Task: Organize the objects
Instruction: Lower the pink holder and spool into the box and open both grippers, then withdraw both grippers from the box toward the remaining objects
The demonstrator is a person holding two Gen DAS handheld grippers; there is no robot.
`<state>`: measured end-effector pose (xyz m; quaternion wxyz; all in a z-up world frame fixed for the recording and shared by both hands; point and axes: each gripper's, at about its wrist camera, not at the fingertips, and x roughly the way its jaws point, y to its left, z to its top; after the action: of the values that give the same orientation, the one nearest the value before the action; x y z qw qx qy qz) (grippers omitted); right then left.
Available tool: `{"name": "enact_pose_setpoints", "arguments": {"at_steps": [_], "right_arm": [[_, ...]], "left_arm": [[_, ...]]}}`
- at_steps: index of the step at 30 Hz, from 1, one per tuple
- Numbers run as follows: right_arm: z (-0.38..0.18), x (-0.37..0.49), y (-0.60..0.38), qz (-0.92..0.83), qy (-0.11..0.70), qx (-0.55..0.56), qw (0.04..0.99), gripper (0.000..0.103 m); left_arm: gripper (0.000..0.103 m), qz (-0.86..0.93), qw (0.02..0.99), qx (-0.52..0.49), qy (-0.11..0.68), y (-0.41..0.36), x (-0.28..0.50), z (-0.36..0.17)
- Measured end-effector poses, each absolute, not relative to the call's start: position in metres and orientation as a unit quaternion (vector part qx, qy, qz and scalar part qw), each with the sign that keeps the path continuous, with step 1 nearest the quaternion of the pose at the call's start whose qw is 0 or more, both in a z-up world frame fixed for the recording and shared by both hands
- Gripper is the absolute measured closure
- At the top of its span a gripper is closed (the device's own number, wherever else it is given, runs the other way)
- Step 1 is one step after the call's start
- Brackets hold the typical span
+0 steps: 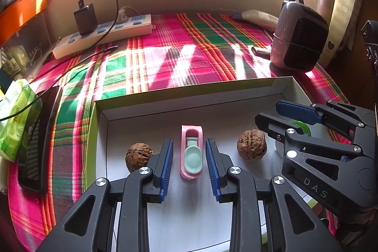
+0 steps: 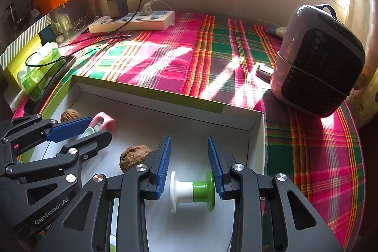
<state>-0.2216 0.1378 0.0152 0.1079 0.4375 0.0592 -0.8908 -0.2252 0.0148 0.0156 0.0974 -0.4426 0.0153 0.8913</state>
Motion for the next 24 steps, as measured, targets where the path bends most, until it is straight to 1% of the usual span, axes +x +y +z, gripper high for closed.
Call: {"name": "enact_pose_setpoints", "arguments": {"at_steps": [2,8,24], "right_arm": [[0.017,-0.219,0.138,-0.892,0.057,0.435,0.106,0.063],[0.024,-0.211,0.143,-0.897,0.043,0.428,0.103,0.059],[0.041,-0.175,0.150,-0.908,0.023,0.406,0.100,0.059]], "left_arm": [[0.076,0.892,0.095,-0.441,0.016,0.014,-0.222,0.017],[0.074,0.896,0.091,-0.435,0.011,0.012,-0.212,0.025],[0.074,0.909,0.081,-0.409,0.003,0.004,-0.170,0.044]]}}
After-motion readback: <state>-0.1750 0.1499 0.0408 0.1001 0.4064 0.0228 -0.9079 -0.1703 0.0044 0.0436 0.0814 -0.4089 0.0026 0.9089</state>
